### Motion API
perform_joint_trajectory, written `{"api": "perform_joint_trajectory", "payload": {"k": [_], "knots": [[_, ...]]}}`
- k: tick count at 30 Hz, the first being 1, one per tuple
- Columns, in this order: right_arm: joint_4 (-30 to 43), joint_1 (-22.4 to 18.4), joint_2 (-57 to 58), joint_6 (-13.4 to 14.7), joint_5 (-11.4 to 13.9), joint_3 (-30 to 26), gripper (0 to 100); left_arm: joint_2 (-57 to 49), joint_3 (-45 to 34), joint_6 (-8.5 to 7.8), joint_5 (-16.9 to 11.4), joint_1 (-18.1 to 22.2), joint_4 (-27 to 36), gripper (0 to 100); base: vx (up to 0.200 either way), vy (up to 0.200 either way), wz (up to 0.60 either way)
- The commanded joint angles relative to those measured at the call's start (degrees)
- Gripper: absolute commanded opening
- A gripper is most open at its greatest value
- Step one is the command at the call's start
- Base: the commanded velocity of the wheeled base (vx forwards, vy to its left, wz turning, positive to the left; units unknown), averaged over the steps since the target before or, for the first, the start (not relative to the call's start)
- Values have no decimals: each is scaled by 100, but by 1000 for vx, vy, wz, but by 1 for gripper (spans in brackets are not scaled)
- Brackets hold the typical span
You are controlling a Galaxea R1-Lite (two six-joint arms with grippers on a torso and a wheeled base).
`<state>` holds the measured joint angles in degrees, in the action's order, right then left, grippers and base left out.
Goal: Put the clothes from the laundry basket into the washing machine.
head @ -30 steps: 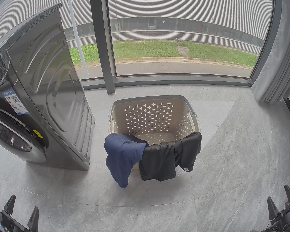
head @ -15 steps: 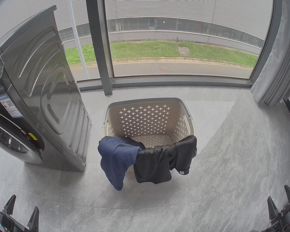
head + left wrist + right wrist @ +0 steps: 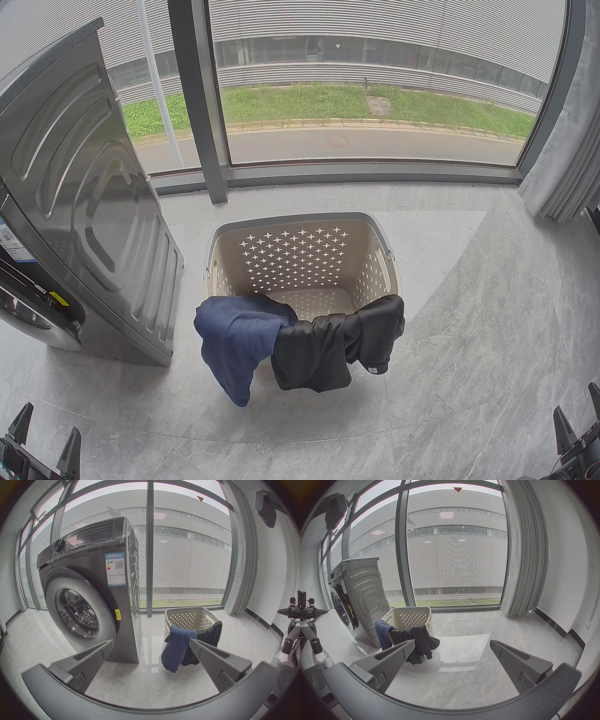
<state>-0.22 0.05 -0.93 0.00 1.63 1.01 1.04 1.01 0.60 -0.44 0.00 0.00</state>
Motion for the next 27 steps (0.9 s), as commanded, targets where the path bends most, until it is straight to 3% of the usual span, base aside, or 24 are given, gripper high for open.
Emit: {"api": "perform_joint_trajectory", "payload": {"k": [1, 19, 27], "knots": [[-4, 4, 93, 0, 4, -101, 100, -104, -101, 11, 0, 0, 0, 100, 0, 0, 0], [-4, 4, 93, 0, 4, -101, 100, -104, -101, 19, 0, 0, 0, 100, 167, 0, 0], [-4, 4, 93, 0, 4, -101, 100, -104, -101, 11, 0, 0, 0, 100, 0, 0, 0]]}}
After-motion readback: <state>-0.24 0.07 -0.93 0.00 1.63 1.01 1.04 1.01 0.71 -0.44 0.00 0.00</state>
